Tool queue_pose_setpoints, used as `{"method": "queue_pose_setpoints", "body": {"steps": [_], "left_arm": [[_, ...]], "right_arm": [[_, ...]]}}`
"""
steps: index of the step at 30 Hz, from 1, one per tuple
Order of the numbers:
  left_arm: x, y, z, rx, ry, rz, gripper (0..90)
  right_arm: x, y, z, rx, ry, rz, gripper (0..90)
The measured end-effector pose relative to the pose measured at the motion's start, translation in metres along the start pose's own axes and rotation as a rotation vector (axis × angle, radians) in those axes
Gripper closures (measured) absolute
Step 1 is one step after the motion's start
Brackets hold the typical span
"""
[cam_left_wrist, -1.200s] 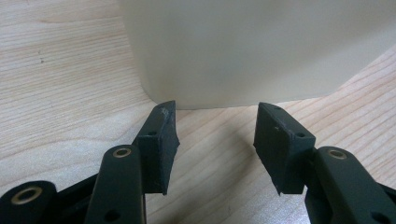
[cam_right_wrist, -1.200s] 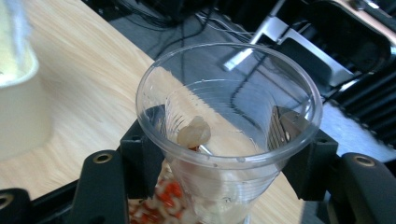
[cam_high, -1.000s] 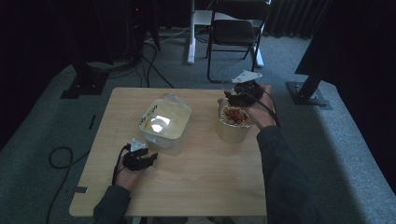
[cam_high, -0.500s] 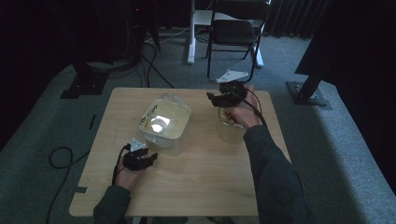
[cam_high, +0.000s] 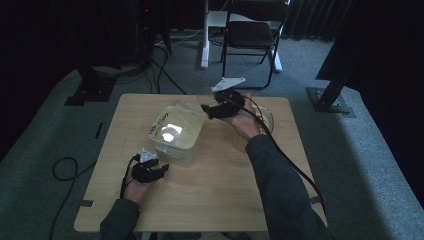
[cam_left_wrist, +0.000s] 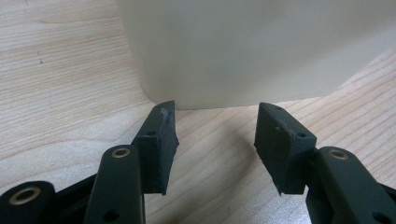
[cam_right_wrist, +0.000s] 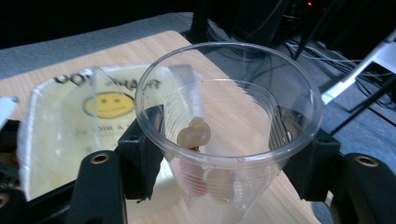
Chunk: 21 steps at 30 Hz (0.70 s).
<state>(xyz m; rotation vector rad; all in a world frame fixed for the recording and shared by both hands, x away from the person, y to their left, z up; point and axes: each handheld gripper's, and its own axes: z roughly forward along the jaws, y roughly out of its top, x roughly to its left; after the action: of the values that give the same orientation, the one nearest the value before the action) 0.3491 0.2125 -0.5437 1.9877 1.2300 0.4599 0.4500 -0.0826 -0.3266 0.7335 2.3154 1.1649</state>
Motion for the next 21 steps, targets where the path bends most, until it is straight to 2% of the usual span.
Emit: {"method": "queue_pose_setpoints", "body": {"steps": [12, 15, 16, 17, 20, 21], "left_arm": [[0.0, 0.0, 0.0, 0.0, 0.002, 0.003, 48.7], [-0.001, 0.0, 0.0, 0.001, 0.004, 0.008, 48.6], [-0.001, 0.0, 0.0, 0.003, 0.005, 0.011, 48.5], [-0.001, 0.0, 0.0, 0.004, 0.006, 0.013, 48.4], [-0.002, 0.0, 0.0, 0.004, 0.008, 0.018, 48.2], [-0.002, 0.0, 0.0, 0.005, 0.008, 0.019, 48.1]], "right_arm": [[0.024, 0.024, 0.019, -0.036, 0.055, -0.017, 32.9], [0.027, 0.029, 0.028, -0.045, 0.044, 0.007, 23.4], [0.027, 0.032, 0.032, -0.036, 0.049, 0.024, 16.3], [0.027, 0.033, 0.035, -0.025, 0.083, 0.048, 12.1], [0.03, 0.035, 0.039, -0.025, 0.089, 0.047, 10.5], [0.031, 0.036, 0.038, -0.023, 0.077, 0.039, 10.5]]}}
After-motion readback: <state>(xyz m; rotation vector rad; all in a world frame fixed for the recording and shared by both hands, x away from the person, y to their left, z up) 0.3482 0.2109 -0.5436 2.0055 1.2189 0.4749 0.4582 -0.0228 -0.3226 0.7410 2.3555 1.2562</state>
